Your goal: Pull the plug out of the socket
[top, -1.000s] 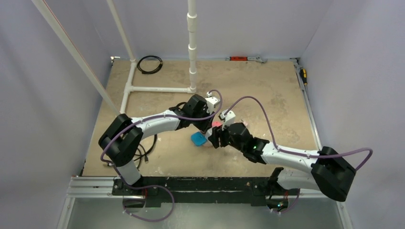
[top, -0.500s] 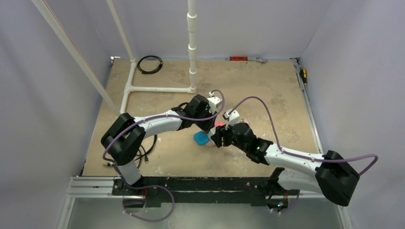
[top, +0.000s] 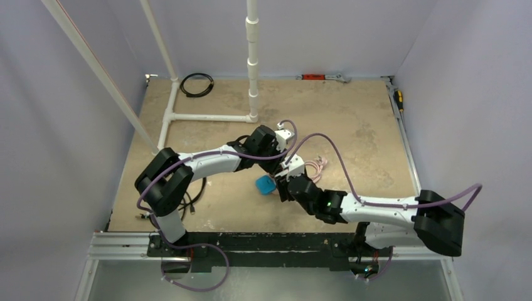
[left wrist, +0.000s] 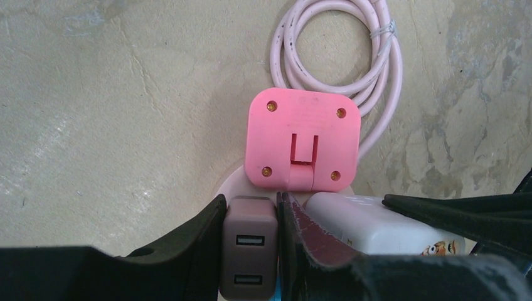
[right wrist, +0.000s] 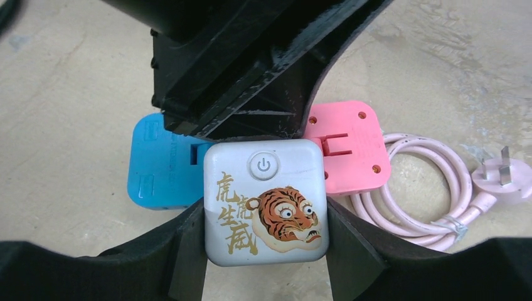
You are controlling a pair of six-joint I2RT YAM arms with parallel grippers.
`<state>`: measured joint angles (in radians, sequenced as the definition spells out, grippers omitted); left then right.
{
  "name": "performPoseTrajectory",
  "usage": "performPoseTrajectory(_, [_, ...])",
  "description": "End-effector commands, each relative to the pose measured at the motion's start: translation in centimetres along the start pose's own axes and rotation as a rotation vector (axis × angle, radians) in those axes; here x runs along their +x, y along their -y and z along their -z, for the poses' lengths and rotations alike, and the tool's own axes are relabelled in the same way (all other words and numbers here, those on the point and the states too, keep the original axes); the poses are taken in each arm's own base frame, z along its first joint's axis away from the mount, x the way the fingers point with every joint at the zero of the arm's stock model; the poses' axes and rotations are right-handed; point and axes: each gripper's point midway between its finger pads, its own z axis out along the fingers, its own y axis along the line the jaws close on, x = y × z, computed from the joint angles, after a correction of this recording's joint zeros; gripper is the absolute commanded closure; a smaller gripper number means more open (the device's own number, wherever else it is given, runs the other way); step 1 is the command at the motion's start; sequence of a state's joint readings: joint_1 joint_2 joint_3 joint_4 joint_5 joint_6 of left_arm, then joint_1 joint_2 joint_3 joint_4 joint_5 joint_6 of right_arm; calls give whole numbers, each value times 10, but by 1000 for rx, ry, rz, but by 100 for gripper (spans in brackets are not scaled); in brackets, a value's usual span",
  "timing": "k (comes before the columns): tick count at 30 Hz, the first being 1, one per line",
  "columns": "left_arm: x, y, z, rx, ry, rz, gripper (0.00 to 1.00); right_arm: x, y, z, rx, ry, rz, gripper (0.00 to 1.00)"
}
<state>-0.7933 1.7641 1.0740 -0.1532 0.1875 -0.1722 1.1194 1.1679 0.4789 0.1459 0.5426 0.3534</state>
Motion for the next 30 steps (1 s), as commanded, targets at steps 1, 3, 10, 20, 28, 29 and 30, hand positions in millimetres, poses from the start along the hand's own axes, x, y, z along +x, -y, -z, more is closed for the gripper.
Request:
performPoseTrajectory(1, [126, -44, 1, -192, -409, 64, 100, -35, -9, 3, 98, 104, 23, 100])
performPoseTrajectory(3, [126, -45, 1, -193, -409, 65, 100, -35, -17, 3, 115, 107, 62, 100])
performPoseTrajectory(10, [123, -45, 3, -200, -404, 63, 100, -22, -37, 0, 133, 76, 152, 100])
performPoseTrajectory(20, [121, -45, 3, -199, -395, 59, 100, -35, -39, 8, -77, 106, -32, 100])
performPoseTrajectory(28, [120, -45, 2, -198, -388, 51, 100, -36, -34, -3, -233, 48, -171, 100])
performPoseTrajectory(29, [120, -44, 1, -195, -389, 51, 100, -36, -33, -4, -241, 41, -182, 100])
performPoseTrajectory(30, [121, -44, 1, -192, -394, 53, 100, -35, -31, -6, -245, 31, -190, 100])
